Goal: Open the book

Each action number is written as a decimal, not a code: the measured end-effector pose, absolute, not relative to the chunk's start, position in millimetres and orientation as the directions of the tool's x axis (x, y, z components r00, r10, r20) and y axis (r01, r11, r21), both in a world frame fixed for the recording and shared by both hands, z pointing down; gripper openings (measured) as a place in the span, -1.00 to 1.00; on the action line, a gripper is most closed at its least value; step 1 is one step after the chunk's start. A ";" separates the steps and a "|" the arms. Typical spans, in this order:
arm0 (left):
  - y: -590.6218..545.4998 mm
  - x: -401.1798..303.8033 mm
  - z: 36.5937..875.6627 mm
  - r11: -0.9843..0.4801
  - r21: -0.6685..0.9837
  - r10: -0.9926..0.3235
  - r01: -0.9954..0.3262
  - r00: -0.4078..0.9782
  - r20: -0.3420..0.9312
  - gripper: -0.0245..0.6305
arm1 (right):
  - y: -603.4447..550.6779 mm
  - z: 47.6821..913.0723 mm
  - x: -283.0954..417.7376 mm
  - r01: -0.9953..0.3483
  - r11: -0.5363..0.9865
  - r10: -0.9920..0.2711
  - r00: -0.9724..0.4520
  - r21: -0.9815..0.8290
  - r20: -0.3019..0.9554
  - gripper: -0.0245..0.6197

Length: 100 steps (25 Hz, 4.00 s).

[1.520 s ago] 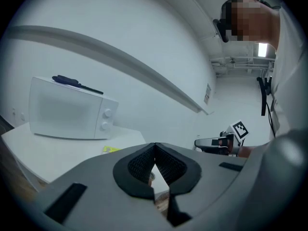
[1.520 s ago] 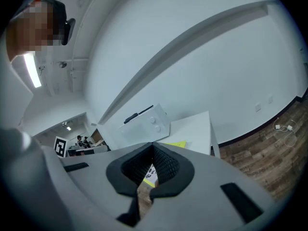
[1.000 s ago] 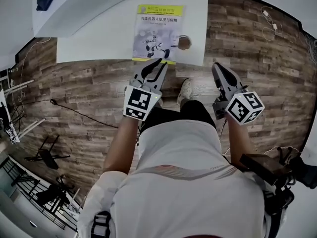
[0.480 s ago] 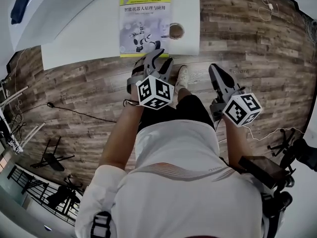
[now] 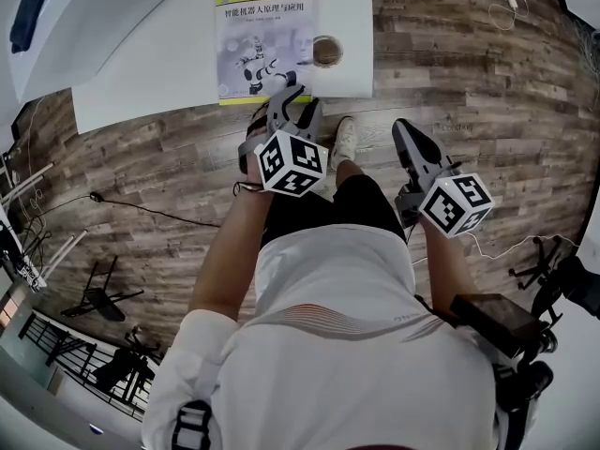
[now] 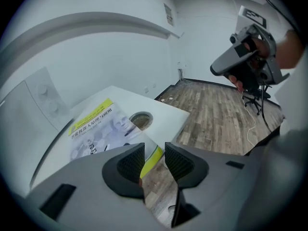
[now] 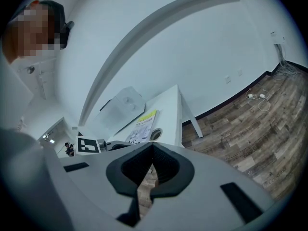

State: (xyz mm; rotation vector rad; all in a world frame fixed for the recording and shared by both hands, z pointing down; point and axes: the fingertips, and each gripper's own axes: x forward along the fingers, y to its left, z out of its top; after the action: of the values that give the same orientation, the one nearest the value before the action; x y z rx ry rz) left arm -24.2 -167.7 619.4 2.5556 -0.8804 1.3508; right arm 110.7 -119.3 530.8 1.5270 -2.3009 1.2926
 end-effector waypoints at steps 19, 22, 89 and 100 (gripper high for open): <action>-172.7 -22.8 586.9 -0.703 0.218 -0.362 -0.677 0.604 0.710 -0.83 | -116.5 535.2 100.7 -0.780 0.148 -0.698 -0.518 -0.608 0.494 -0.94; -172.5 -12.2 575.2 -0.713 0.259 -0.345 -0.652 0.647 0.680 -0.83 | -117.9 533.4 94.1 -0.778 0.154 -0.697 -0.522 -0.609 0.491 -0.94; -187.8 -397.4 613.1 0.029 0.395 -0.678 -0.918 0.273 0.683 -0.83 | -163.9 513.5 -80.1 -0.776 0.282 -0.637 -0.592 -0.565 0.494 -0.94; -188.6 -398.3 603.8 -0.024 0.393 -0.694 -0.919 0.299 0.655 -0.45 | -162.3 507.7 -79.4 -0.774 0.298 -0.648 -0.594 -0.559 0.477 -0.94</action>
State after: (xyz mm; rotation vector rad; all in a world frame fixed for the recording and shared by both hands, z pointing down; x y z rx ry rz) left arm -398.3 -188.6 603.8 1.7775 -1.4571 0.3589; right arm -79.4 -162.3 507.7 1.3258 -2.3972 1.1755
